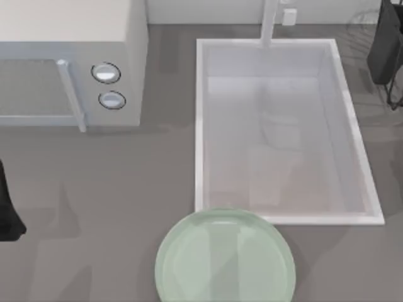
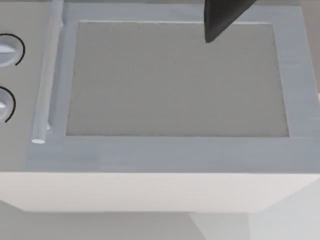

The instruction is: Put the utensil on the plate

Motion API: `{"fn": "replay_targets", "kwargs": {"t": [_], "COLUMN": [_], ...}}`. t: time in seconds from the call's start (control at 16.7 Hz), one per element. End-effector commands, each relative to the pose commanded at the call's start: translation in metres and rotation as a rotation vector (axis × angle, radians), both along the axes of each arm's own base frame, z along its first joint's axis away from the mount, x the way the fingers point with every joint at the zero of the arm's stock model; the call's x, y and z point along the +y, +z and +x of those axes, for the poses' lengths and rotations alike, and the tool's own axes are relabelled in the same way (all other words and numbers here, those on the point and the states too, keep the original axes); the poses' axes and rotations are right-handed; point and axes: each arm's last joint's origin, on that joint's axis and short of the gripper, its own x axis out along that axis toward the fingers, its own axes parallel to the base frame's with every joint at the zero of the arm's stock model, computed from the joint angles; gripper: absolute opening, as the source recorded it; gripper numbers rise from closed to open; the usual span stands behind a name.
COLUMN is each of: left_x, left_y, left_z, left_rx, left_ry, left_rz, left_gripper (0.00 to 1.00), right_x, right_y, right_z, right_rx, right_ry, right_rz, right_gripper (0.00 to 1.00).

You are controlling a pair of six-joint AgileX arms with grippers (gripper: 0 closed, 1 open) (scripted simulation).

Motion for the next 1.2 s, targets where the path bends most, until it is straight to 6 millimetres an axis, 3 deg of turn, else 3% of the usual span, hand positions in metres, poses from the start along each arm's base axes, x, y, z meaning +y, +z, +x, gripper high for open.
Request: {"fn": "replay_targets", "kwargs": {"t": [0.54, 1.02, 1.08, 1.2], "left_x": [0.0, 0.0, 0.0, 0.0], "left_y": [0.0, 0.0, 0.0, 0.0], "left_z": [0.0, 0.0, 0.0, 0.0], "left_rx": [0.0, 0.0, 0.0, 0.0], "left_ry": [0.0, 0.0, 0.0, 0.0], "left_rz": [0.0, 0.0, 0.0, 0.0], "left_gripper": [1.0, 1.0, 1.0, 1.0], "right_x": [0.0, 0.0, 0.001, 0.0], "right_y": [0.0, 0.0, 0.022, 0.026], "right_z": [0.0, 0.0, -0.001, 0.001], "right_rx": [0.0, 0.0, -0.033, -0.034], "right_ry": [0.0, 0.0, -0.003, -0.004], "right_rz": [0.0, 0.0, 0.006, 0.006], "right_gripper": [0.02, 0.0, 0.0, 0.0]}}
